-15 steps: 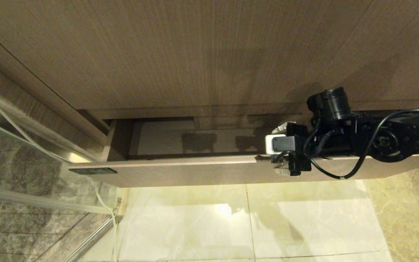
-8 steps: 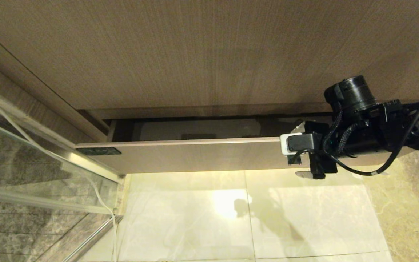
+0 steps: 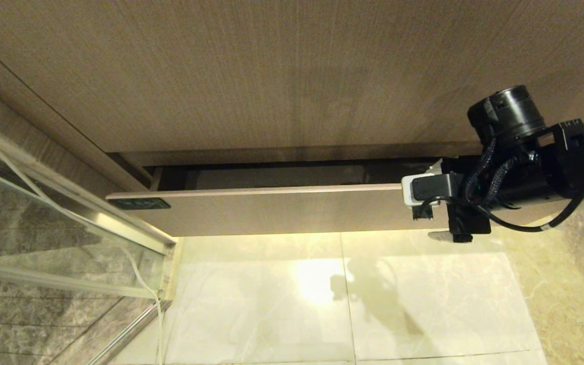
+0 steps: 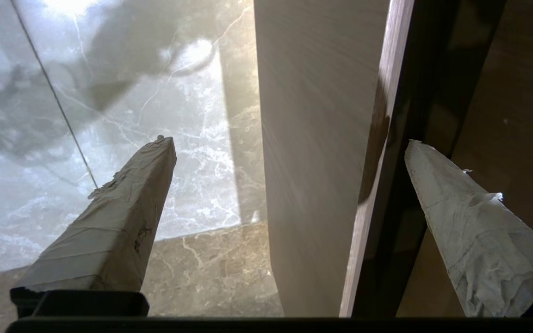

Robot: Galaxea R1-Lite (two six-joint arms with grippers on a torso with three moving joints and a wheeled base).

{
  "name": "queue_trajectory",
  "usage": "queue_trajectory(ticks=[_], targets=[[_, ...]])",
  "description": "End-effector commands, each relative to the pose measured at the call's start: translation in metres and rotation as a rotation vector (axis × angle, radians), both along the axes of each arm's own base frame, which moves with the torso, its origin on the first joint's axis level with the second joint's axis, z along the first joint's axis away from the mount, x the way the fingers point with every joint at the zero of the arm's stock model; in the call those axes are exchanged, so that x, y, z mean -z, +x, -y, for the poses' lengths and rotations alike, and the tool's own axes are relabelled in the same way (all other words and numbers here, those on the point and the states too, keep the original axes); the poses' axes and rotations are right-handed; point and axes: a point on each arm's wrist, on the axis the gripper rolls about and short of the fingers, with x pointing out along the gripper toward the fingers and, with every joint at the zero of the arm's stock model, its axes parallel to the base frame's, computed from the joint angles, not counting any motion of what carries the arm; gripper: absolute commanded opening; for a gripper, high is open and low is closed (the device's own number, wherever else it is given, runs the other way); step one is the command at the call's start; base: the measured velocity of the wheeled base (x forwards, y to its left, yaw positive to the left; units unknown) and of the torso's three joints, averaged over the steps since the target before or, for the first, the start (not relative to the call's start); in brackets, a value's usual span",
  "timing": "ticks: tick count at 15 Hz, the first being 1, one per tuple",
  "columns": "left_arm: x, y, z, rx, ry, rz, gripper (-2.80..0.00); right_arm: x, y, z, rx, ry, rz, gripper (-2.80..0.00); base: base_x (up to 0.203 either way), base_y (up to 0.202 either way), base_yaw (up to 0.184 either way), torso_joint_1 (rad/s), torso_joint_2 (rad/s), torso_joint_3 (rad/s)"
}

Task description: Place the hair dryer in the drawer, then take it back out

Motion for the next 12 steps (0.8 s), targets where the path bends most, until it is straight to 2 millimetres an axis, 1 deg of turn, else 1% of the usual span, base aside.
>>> queue_trajectory(ticks=[1, 3, 5, 8, 11, 12], targets=[[0.000, 0.000, 0.000, 0.000, 0.001, 0.000, 0.00, 0.000, -0.005, 0.002, -0.003, -0.007, -0.003, 0.00, 0.000, 0.000, 0.000, 0.000, 0.00, 0.000], [0.000, 0.000, 0.000, 0.000, 0.000, 0.000, 0.00, 0.004, -0.007, 0.003, -0.008, -0.003, -0.006, 0.00, 0.000, 0.000, 0.000, 0.000, 0.00, 0.000], [0.000, 0.000, 0.000, 0.000, -0.001, 0.000, 0.00, -0.002, -0.010, 0.004, -0.011, 0.005, 0.016, 0.00, 0.000, 0.000, 0.000, 0.000, 0.00, 0.000], [0.000, 0.000, 0.000, 0.000, 0.001, 0.000, 0.00, -0.023, -0.024, 0.009, -0.019, 0.040, 0.080, 0.00, 0.000, 0.000, 0.000, 0.000, 0.00, 0.000], [0.000, 0.000, 0.000, 0.000, 0.001, 0.000, 0.00, -0.043, -0.045, 0.019, -0.008, 0.062, 0.152, 0.00, 0.000, 0.000, 0.000, 0.000, 0.00, 0.000], [0.000, 0.000, 0.000, 0.000, 0.001, 0.000, 0.00, -0.049, -0.046, 0.019, -0.007, 0.069, 0.175, 0.00, 0.000, 0.000, 0.000, 0.000, 0.00, 0.000]])
